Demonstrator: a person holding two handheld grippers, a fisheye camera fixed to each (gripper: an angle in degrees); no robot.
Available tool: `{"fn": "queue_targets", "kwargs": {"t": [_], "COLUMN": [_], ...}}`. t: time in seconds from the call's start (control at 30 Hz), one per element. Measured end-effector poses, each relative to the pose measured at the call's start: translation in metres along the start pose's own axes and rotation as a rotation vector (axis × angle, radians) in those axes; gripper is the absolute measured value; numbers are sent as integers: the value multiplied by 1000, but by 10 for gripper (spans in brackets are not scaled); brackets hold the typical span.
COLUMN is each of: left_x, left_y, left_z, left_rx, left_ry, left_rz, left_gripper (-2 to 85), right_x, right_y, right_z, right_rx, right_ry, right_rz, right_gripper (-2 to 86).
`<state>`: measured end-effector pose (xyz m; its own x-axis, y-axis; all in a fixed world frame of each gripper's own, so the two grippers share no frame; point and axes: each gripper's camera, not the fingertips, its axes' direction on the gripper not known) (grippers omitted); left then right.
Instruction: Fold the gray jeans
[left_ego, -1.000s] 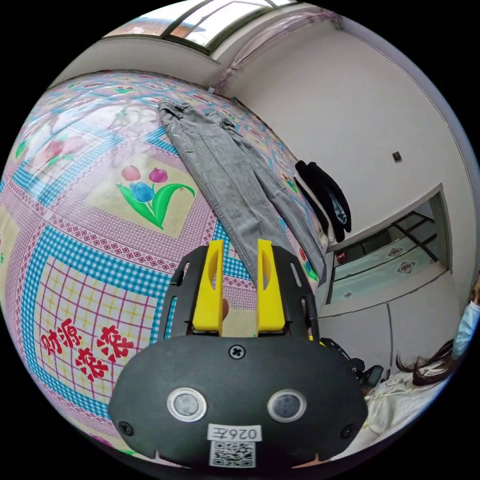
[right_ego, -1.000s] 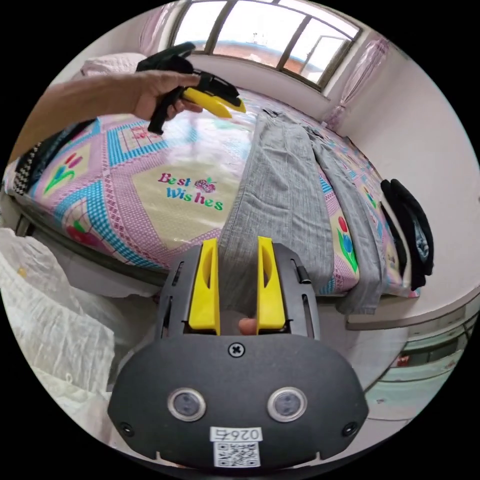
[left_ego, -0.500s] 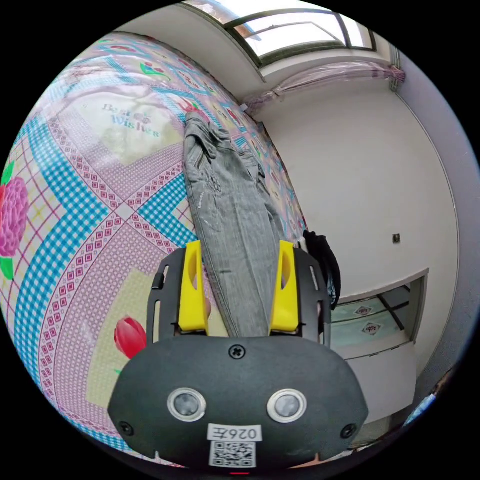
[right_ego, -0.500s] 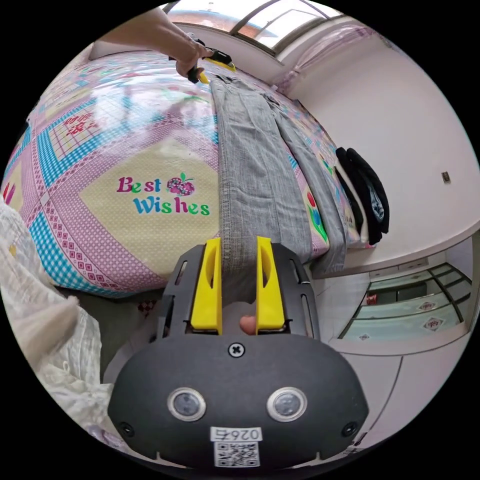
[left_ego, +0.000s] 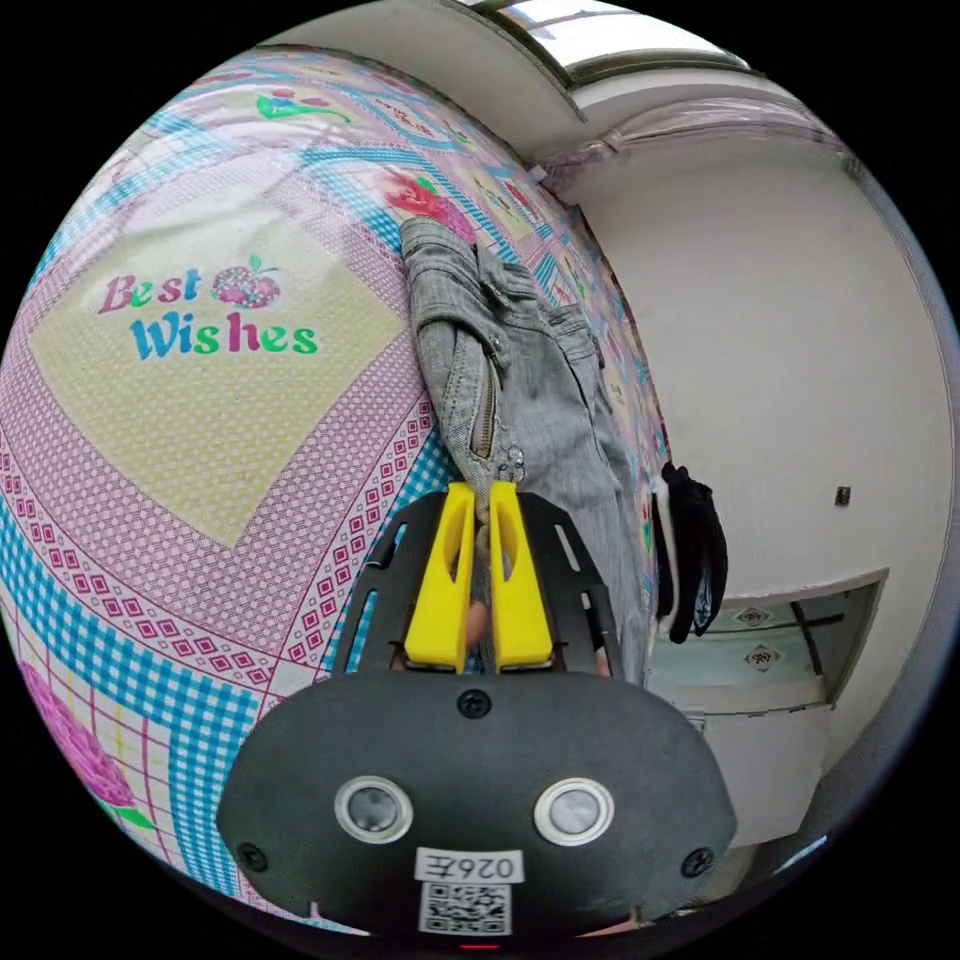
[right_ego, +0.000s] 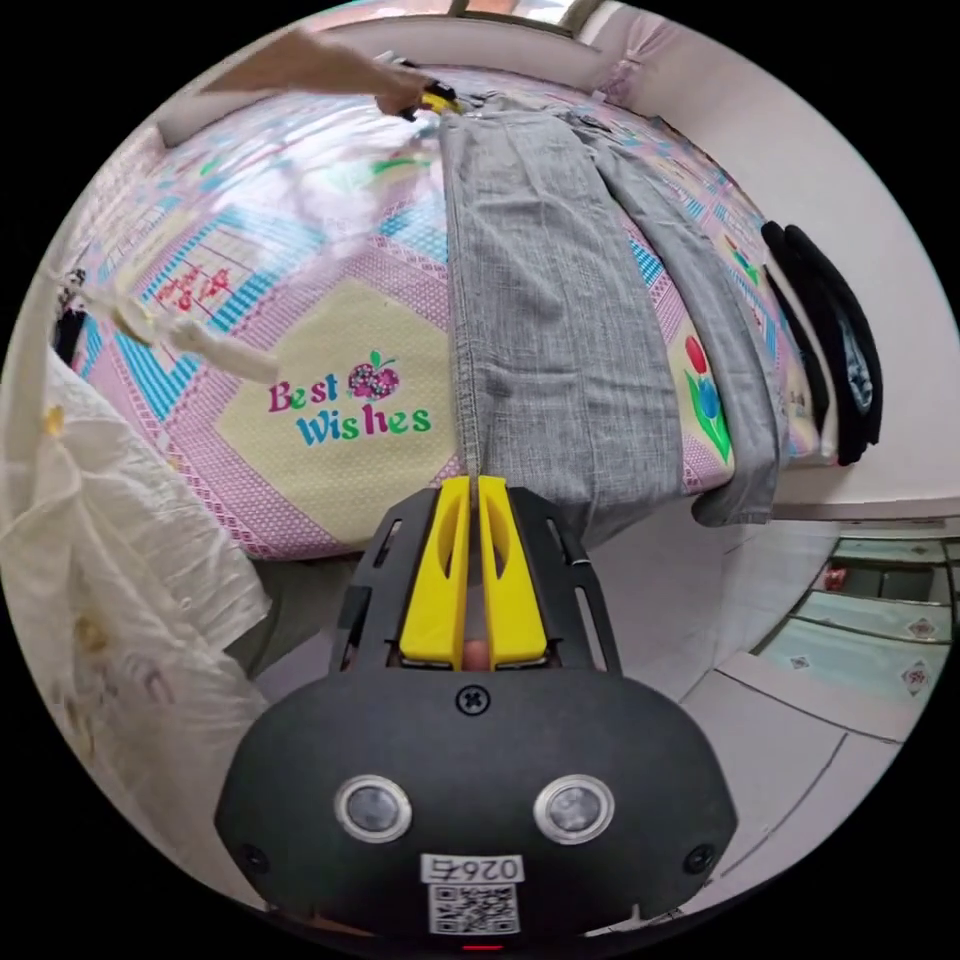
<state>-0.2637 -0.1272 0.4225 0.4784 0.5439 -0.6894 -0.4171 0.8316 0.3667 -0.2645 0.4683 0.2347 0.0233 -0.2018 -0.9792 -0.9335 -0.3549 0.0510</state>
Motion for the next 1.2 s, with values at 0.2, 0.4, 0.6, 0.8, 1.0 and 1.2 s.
{"fn": "queue_targets", "kwargs": {"t": [0.2, 0.4, 0.6, 0.8, 1.0, 1.2], "left_x": [-41, -89, -74, -66, -85, -42], "left_y": [33, 80, 67, 35, 60, 63], "left_z": [-59, -85, -99, -67, -74, -73], "left_rx": [33, 35, 178, 17, 170, 210], "left_ry": [106, 357, 284, 192, 385, 352], "left_rz": [3, -99, -31, -57, -160, -104], "left_gripper": [12, 47, 156, 37, 15, 11], "right_x": [41, 67, 118, 131, 178, 274], "right_y": [25, 61, 78, 74, 80, 86], "right_z": [-49, -82, -106, -122, -168, -238], "right_rx": [38, -5, 41, -11, 36, 168], "right_ry": [-200, -229, -309, -289, -334, -392], "right_rz": [2, 23, 102, 42, 64, 111], "right_gripper": [-15, -15, -15, -15, -15, -15]}}
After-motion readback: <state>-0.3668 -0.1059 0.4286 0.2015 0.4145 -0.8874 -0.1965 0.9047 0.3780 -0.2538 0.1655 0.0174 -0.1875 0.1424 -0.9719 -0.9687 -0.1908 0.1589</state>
